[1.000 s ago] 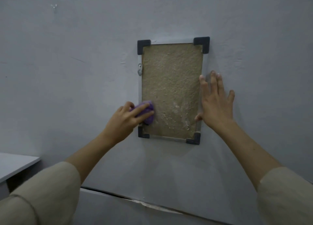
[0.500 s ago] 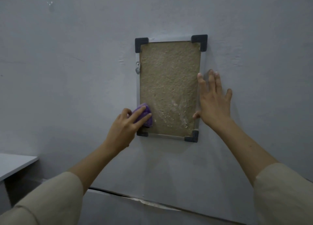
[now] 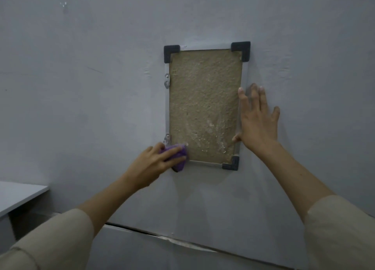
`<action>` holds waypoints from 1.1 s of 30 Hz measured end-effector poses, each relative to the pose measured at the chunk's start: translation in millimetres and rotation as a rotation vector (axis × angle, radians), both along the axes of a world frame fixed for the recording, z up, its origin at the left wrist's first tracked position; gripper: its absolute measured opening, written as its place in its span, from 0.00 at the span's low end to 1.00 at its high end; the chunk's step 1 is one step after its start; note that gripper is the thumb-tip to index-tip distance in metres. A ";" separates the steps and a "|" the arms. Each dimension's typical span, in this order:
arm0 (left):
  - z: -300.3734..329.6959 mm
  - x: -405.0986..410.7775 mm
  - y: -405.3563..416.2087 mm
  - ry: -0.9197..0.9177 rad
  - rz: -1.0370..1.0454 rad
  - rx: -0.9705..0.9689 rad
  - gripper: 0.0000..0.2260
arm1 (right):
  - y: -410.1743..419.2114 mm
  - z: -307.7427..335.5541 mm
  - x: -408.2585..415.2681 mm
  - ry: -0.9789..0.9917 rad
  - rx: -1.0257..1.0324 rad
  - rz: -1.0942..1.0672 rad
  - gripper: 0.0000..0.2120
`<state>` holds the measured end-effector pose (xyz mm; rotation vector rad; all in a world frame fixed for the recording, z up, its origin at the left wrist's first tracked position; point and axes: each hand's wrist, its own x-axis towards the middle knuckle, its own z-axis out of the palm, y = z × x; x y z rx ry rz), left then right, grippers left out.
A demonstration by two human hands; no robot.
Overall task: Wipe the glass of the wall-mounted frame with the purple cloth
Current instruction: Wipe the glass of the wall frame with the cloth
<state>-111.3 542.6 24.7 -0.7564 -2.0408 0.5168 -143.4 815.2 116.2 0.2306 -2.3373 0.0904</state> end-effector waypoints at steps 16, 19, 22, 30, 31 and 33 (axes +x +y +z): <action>18.7 -19.4 24.7 0.179 0.057 0.592 0.24 | -0.8 -0.1 -1.8 -0.011 -0.001 0.003 0.61; 6.0 -19.4 26.5 0.176 -0.036 0.334 0.26 | -2.7 1.1 -2.2 -0.005 -0.002 -0.002 0.61; -7.0 -14.2 27.1 0.070 -0.091 0.111 0.26 | -3.6 1.3 -3.9 0.010 0.004 -0.008 0.61; 20.4 -14.4 33.0 0.186 0.001 0.530 0.24 | -3.7 1.6 -0.8 0.008 -0.007 -0.016 0.61; 16.6 -14.3 38.5 0.180 -0.008 0.516 0.25 | -4.1 1.5 -0.3 0.008 -0.005 -0.017 0.61; 7.8 -12.5 44.8 0.125 -0.063 0.344 0.25 | -4.0 1.1 0.2 0.008 0.003 -0.021 0.62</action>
